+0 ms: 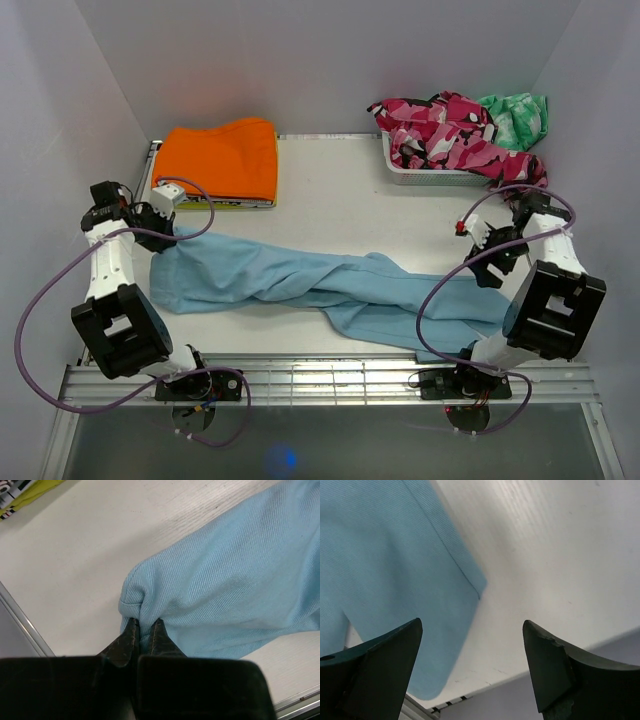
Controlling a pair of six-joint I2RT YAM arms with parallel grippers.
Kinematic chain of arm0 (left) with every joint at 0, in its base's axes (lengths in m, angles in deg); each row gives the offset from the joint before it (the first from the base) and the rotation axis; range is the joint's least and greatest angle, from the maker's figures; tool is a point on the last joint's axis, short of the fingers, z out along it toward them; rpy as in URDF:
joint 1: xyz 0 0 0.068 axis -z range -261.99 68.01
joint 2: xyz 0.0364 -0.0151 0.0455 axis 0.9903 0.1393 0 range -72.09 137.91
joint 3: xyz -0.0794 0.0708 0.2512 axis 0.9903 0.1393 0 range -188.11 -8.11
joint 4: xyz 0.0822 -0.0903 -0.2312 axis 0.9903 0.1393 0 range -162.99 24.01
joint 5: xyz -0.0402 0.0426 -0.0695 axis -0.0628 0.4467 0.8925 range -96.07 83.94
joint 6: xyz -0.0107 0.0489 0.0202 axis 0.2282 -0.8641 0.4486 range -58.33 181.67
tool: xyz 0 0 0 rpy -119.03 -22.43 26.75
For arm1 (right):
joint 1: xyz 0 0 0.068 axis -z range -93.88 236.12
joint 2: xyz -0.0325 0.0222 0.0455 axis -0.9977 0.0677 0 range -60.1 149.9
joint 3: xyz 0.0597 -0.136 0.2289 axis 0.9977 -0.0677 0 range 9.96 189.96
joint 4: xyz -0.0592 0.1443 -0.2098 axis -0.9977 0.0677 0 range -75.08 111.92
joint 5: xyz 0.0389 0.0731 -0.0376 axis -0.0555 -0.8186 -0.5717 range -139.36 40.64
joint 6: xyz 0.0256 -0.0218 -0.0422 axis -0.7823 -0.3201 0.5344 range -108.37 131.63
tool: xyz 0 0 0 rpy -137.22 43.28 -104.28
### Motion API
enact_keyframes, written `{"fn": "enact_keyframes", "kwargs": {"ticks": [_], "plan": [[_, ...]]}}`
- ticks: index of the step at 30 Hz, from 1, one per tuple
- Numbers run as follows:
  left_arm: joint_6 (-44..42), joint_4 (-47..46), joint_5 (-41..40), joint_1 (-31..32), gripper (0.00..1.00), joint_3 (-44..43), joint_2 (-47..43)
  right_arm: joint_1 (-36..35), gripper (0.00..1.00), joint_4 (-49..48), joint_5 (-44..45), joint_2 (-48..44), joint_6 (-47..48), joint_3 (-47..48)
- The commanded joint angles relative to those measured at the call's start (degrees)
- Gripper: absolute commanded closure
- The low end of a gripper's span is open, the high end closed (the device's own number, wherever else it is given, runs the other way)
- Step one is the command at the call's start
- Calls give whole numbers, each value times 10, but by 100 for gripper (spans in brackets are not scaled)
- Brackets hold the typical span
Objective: Fold and stack the trousers
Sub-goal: Flatten the trousers out
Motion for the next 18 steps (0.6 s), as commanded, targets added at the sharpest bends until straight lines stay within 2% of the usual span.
{"fn": "enact_keyframes", "kwargs": {"ticks": [1,7,9,12,13,17,18], "plan": [[-13,4,30,0,100,9,-14,-33,13,-17,-16,27,-47,-19],[-4,-7,32,0,100,-2,-32,-85,12,-124,33,71,-95,-82],[9,-14,37,0,100,-3,-45,-91,16,-165,52,80,-97,-105],[32,-28,39,0,95,-8,-58,-91,67,-176,59,89,-101,-103],[36,-29,39,0,93,-11,-59,-91,92,-173,59,81,-101,-99],[43,-30,37,0,91,-11,-57,-79,92,-146,41,27,-81,-87],[43,-30,36,0,94,-10,-57,-76,92,-138,33,16,-77,-82]]}}
